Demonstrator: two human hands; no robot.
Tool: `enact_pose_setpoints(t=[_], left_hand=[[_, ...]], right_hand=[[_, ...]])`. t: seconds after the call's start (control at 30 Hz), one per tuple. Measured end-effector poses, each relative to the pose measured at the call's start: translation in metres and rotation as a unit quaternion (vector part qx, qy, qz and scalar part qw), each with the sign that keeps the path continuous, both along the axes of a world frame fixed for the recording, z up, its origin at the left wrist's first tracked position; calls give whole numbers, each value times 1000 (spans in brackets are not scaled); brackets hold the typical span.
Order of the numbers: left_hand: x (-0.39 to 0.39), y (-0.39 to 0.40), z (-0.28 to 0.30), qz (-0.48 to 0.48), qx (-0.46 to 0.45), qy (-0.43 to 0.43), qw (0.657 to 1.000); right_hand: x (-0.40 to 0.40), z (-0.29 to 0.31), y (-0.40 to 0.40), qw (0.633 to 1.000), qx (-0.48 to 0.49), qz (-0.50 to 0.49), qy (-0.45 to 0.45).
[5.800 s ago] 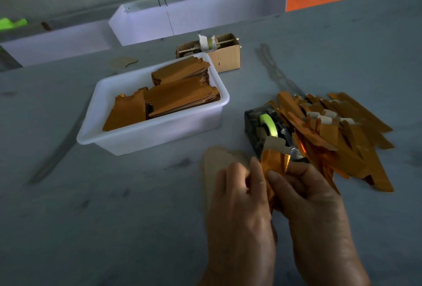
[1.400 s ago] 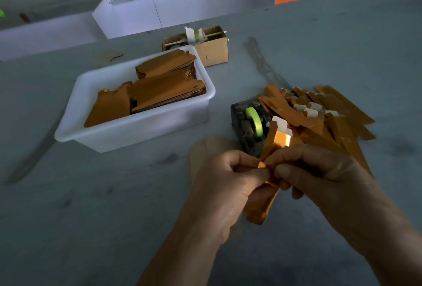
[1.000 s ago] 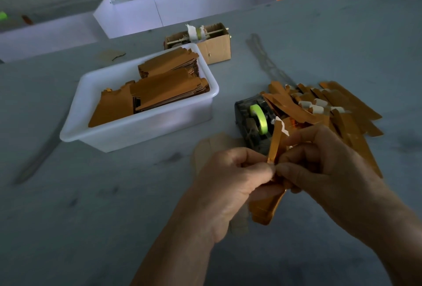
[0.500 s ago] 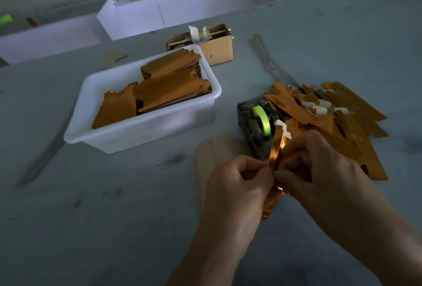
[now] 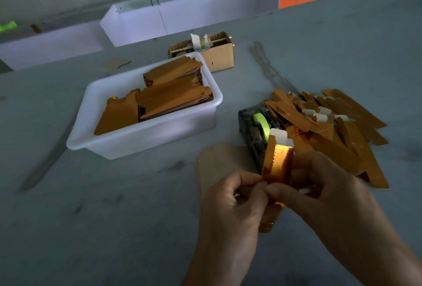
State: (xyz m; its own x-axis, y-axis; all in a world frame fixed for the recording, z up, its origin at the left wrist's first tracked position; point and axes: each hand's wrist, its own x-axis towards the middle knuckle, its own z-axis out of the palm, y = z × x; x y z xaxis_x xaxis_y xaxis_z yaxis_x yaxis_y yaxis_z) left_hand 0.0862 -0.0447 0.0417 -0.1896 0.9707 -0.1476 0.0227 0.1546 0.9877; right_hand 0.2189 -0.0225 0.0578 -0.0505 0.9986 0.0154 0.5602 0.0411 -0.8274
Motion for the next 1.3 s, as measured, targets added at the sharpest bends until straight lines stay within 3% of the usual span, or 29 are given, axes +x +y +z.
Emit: enact_pose_setpoints(t=[0.17,0.3,0.33,0.37,0.4,0.47,0.53,0.63,0.83,0.97,1.13,1.3], left_hand=[[-6,3,4,-56,-9,-30,998],[-14,8,6,-73,-28,-76,994],[-18,9,1,-52,-7,-24,998],[-22,9,-6,-21,30,82,996],[-26,11,-15,10,71,219,973],[-27,12,-27,17,118,446,887],[-23,10,-36,-20,125,533,836],[-20,13,-44,-40,118,581,804],[-32,26,-42,33,-6,516,856],[-44,42,-36,49,-93,491,865],[-66,48,-33,63,-121,281,950],[-70,56,-40,91,-139,180,970]], right_hand=[[-2,-9,4,980,-72,32,184],[0,-11,11,977,-43,10,210],[3,-12,15,983,-16,-10,183],[6,-11,19,989,13,-32,145],[10,-10,26,992,48,-52,103],[17,-9,43,990,113,-89,3],[23,-10,64,981,117,-110,-105],[26,-14,76,971,61,-138,-184],[9,-21,33,960,220,-123,-119],[6,-27,22,971,203,-87,-86],[13,-23,24,974,198,-98,-46],[11,-27,22,980,180,-87,-2]])
